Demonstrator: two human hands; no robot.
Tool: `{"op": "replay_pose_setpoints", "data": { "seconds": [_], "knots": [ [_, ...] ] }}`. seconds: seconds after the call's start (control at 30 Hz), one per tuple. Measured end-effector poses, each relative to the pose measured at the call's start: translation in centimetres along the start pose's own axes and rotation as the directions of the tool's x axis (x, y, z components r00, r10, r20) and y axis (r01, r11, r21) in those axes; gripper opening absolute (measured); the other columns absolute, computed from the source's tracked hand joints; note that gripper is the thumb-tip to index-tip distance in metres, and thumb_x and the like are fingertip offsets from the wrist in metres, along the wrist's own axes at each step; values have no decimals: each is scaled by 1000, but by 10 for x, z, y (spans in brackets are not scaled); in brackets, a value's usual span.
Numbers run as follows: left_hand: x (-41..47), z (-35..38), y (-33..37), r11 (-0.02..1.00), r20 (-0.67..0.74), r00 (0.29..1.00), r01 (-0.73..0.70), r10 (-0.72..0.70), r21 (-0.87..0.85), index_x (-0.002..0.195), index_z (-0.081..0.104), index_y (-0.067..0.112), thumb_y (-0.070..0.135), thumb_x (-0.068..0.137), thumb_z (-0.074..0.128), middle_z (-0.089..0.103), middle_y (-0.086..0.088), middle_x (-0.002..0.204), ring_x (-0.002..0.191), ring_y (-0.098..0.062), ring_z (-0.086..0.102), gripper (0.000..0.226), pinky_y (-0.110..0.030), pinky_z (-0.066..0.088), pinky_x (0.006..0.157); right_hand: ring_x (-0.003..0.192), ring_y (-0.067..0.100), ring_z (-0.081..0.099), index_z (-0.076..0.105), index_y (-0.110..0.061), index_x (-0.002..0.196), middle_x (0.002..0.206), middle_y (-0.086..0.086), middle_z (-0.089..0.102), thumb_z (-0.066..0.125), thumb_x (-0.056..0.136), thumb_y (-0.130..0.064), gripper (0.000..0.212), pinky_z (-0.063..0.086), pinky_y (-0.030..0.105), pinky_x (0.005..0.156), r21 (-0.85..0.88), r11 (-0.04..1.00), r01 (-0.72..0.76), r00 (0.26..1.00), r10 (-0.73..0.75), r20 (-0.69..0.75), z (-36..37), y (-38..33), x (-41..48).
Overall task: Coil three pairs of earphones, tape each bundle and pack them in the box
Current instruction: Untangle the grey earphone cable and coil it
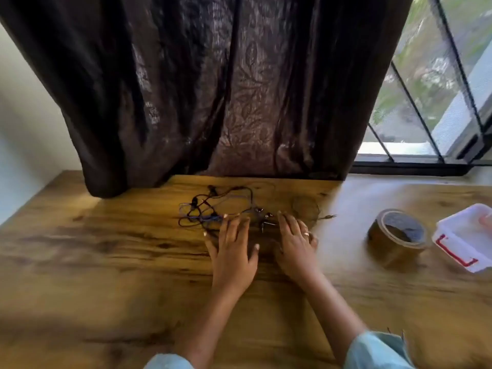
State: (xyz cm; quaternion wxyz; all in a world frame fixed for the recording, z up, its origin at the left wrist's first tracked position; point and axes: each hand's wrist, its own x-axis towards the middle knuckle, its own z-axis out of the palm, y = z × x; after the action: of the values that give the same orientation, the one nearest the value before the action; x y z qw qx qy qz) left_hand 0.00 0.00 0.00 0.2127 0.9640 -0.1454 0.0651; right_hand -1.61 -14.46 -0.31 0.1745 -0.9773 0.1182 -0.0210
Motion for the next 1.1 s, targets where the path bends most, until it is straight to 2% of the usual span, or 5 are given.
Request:
{"op": "replay_pose_setpoints", "data": {
  "seconds": [0.27, 0.5, 0.63, 0.87, 1.1],
  "knots": [
    [-4, 31, 5, 982, 80, 987, -149, 140, 114, 147, 21, 38, 43, 97, 35, 12, 10, 158, 145, -8, -10, 51, -53, -17, 108, 147, 29, 4, 5, -31, 153, 161, 2, -4, 28, 99, -47, 60, 10, 47, 116, -68, 997, -24, 1000, 24, -8, 11, 10, 2],
    [-5, 35, 3, 984, 92, 993, -93, 80, 152, 148, 17, 34, 54, 97, 23, 16, 11, 156, 146, -12, 4, 56, -49, 2, 117, 141, 26, 23, 31, -22, 146, 152, -2, 33, 31, 98, -47, 54, 21, 42, 111, -71, 996, -61, 986, 49, -159, 18, 11, -1],
    [-10, 33, 0, 986, 66, 998, 13, -24, 168, 150, 15, 27, 62, 93, 22, 14, 7, 158, 146, -17, 5, 67, -48, 7, 115, 127, 26, 41, 51, -21, 124, 131, -1, 51, 39, 95, -37, 35, 33, 40, 100, -93, 993, -78, 964, 51, -262, 19, 14, -11],
    [-13, 19, -18, 979, 85, 990, 92, -109, 179, 150, 17, 21, 67, 91, 21, 9, -1, 159, 146, -22, 5, 75, -49, 7, 116, 121, 24, 46, 57, -27, 112, 123, -4, 58, 40, 94, -27, 24, 32, 39, 98, -6, 999, -50, 950, 46, -310, 13, 22, -28],
    [-27, 13, -24, 985, -32, 998, -57, 63, 161, 143, 35, 28, 53, 94, 39, 23, 2, 153, 142, -22, 13, 55, -55, 14, 113, 128, 23, 44, 59, -33, 120, 131, -6, 55, 44, 94, -31, 30, 30, 40, 101, 9, 999, -43, 949, 43, -312, 15, 33, -56]
  ]
}}
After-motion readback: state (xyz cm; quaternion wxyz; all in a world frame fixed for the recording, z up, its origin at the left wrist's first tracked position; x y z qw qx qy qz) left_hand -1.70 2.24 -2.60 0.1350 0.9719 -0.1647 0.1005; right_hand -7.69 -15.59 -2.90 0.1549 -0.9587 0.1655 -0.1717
